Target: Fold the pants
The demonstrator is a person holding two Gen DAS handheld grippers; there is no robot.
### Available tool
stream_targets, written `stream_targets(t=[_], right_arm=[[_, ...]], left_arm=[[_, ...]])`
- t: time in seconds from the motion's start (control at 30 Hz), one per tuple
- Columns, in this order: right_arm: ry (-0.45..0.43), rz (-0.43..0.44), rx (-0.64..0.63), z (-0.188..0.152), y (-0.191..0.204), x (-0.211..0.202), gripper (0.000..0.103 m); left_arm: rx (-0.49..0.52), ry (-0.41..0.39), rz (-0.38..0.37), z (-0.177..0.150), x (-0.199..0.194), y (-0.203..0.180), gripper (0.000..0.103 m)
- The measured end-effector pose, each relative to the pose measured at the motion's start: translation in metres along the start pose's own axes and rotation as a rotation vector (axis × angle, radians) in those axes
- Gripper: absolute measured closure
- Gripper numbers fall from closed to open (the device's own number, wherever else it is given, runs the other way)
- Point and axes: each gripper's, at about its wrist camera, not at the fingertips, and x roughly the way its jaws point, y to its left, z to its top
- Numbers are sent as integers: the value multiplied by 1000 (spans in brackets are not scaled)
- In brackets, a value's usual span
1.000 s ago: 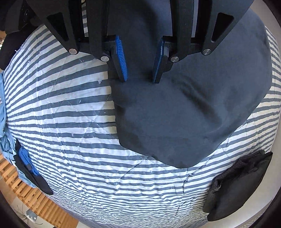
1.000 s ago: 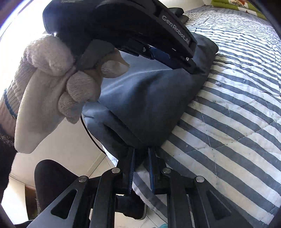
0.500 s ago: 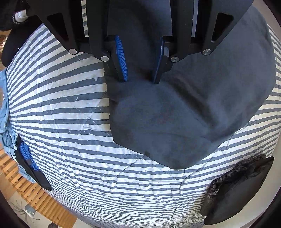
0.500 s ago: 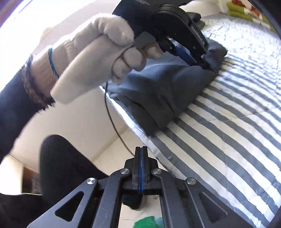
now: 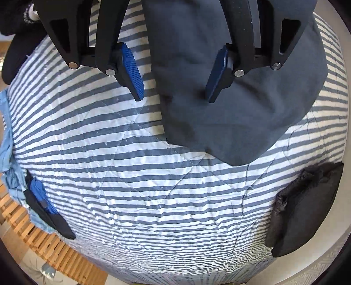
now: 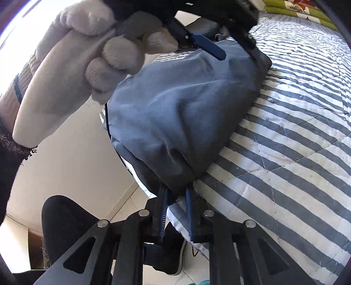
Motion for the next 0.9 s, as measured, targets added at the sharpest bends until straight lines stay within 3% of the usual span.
stream_targets(t=[0.1,0.13,0.17,0.37,0.47,0.67,0.77,0.83,0.9], right_arm=[[-23,-10,-7,2,0,-1,102],[-33,-10,-13,2,1,-2,102],[-44,-10,-21,2,2,-5,102],[-85,37,-18,5,-3,-24,102],[-84,72,-22,4,-5,-29,103],[-80,83,-96,-4,8,-28,103],[-17,25,-106,-14,2,-12,102],[29,113,-53,-12,-10,-10,103],[66,191,-108,-14,-6,-16,102]], left_arm=[[20,44,117,10,24,-8,43],[28,55,139,12,30,-10,48],[31,60,154,12,34,-10,60],[-15,40,125,12,25,1,76],[-59,17,76,13,15,10,77],[-55,28,87,12,28,10,81],[-46,18,95,8,30,7,81],[-58,15,71,8,24,9,79],[-70,-5,17,6,7,13,73]])
